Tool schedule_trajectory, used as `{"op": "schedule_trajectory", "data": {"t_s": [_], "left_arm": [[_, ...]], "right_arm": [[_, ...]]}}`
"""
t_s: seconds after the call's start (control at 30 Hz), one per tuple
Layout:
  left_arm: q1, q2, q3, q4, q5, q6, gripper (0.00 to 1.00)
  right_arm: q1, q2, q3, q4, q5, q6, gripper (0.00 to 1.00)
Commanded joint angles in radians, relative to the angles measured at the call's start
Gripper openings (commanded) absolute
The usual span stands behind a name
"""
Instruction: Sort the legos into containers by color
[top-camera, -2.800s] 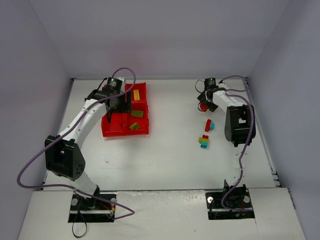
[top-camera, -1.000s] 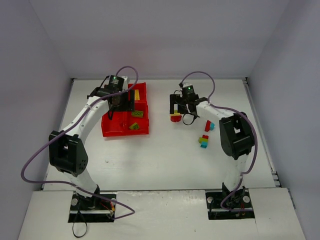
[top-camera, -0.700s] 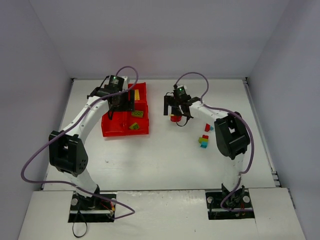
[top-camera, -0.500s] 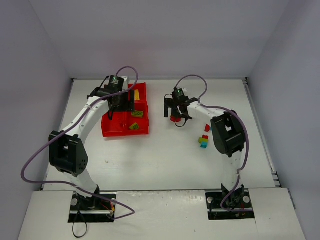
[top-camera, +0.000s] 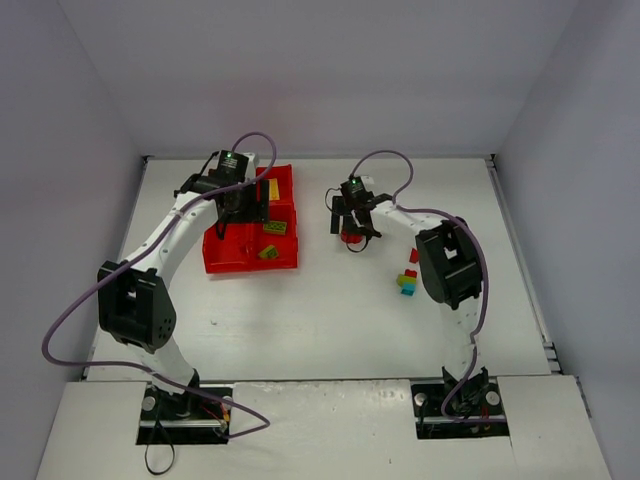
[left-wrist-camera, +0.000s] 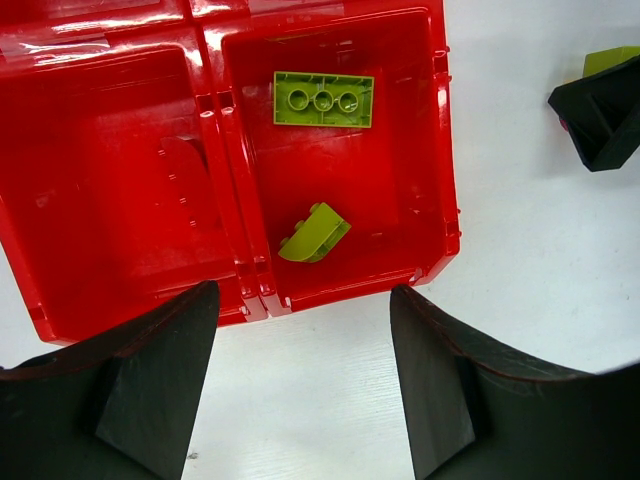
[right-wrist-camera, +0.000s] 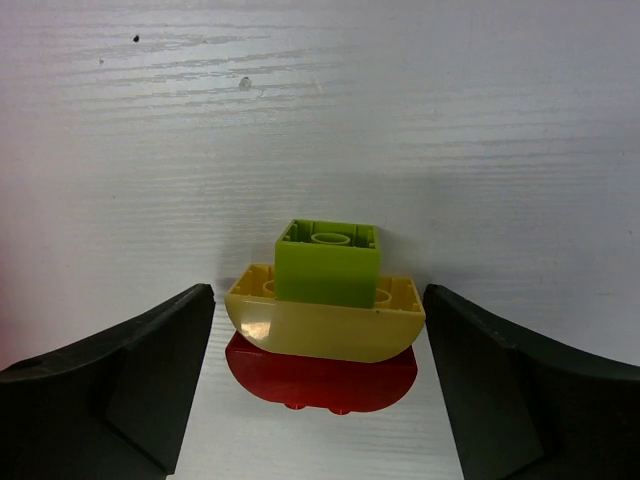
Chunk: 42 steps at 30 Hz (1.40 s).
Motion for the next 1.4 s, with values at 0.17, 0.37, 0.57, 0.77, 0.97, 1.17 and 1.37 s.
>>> {"op": "schedule_trajectory", "data": {"t_s": [0.17,0.37,0.57,0.77,0.97,1.17,1.37], "left_arm": [[-0.002,-0.032,0.037,0.013,-0.001,-0.009,0.63],[-0.002,-0.009,0.089,0.013,0.031,-0.009,0.63],[0.0,0.008,0.173,0.041,0.168,-0.009,0.63],[0.0,0.028,0.23,0.082,0.37,-0.02,0.63],[-0.003,0.031,0.222,0.182,0.554,-0.058,0.63],[-0.005,0.036,0.222,0.26,0.647,-0.106,0.63],[-0.021,0.083,0.253,0.244,0.648,-0.129,0.63]], "right_arm": [[0.005,-0.018,0.011,-0.024,0.02,0.024,0.4],[0.017,-0.14,-0.027,0.128,-0.073,-0.198,0.0],[0.02,-0.34,-0.207,0.415,-0.205,-0.425,0.0],[0.025,-0.458,-0.256,0.47,-0.382,-0.519,0.0],[0.045,-0.529,-0.288,0.514,-0.454,-0.531,0.0],[0.06,-0.566,-0.304,0.519,-0.483,-0.566,0.0],[0.064,-0.573,-0.301,0.521,-0.499,-0.582,0.0]]}}
